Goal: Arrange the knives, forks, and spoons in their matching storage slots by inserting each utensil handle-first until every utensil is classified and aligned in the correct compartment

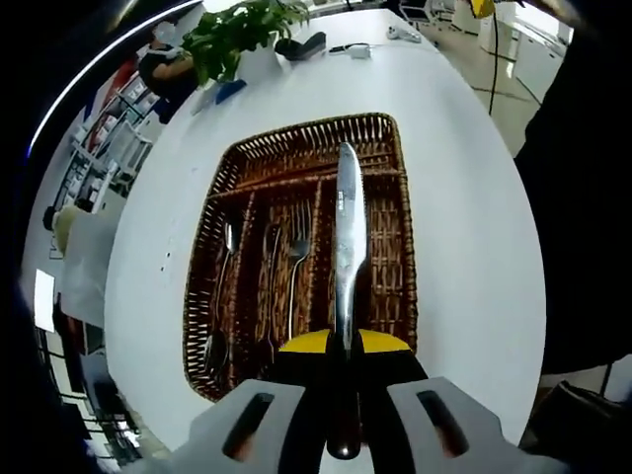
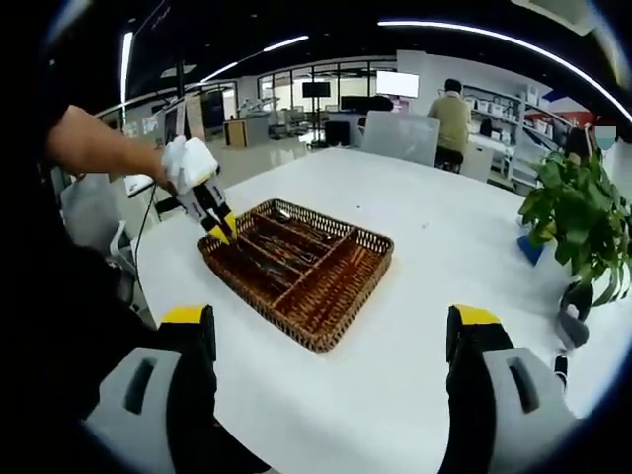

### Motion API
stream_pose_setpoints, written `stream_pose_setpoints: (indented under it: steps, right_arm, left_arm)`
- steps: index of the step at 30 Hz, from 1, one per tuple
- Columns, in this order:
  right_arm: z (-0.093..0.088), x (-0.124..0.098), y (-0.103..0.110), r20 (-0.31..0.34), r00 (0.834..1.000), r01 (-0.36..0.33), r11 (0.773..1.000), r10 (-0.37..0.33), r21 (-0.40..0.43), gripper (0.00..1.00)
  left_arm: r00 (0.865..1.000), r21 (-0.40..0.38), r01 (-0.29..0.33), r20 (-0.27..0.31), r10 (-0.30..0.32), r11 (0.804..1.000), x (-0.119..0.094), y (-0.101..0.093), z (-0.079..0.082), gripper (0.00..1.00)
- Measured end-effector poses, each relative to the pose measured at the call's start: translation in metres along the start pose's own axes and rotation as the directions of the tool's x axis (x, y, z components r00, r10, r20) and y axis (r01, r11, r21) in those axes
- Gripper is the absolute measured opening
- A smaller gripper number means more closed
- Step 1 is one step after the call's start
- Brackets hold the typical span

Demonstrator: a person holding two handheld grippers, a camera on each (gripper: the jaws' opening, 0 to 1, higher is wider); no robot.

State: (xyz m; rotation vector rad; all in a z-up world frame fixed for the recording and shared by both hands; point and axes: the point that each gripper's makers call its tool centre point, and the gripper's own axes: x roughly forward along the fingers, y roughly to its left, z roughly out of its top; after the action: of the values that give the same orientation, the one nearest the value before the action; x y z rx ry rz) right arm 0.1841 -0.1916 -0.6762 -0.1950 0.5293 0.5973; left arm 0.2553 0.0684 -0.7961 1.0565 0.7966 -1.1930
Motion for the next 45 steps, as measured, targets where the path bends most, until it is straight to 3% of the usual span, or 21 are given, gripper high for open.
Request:
stream_pose_setpoints:
  steps: [7,16,21,31,45]
  right_arm:
    - [0.003,-0.003,-0.002,0.006,1.0,-0.011,0.999,0.011,-0.03,0.99]
    - [0.008,-0.004,-0.01,0.035,0.999,0.006,0.999,-0.007,0.035,0.94]
    - [0.008,-0.003,-0.011,0.024,1.0,0.012,1.0,-0.013,0.023,0.94]
    - [0.014,-0.001,-0.015,0.035,0.999,0.031,0.999,-0.032,0.022,0.9]
    - [0.016,0.0,-0.015,0.038,0.999,0.036,0.999,-0.038,0.041,0.93]
  left_arm:
    - [1.0,0.0,0.021,-0.01,-0.021,1.0,0.01,-0.002,-0.006,0.06]
    - [0.998,0.021,0.058,-0.01,-0.058,0.998,0.025,-0.008,-0.019,0.06]
    - [0.997,0.005,0.08,-0.024,-0.08,0.997,0.039,-0.011,-0.025,0.06]
    - [0.994,0.002,0.1,-0.033,-0.1,0.995,0.051,-0.016,-0.026,0.07]
    - [0.988,-0.036,0.147,-0.051,-0.149,0.988,0.059,-0.014,-0.029,0.07]
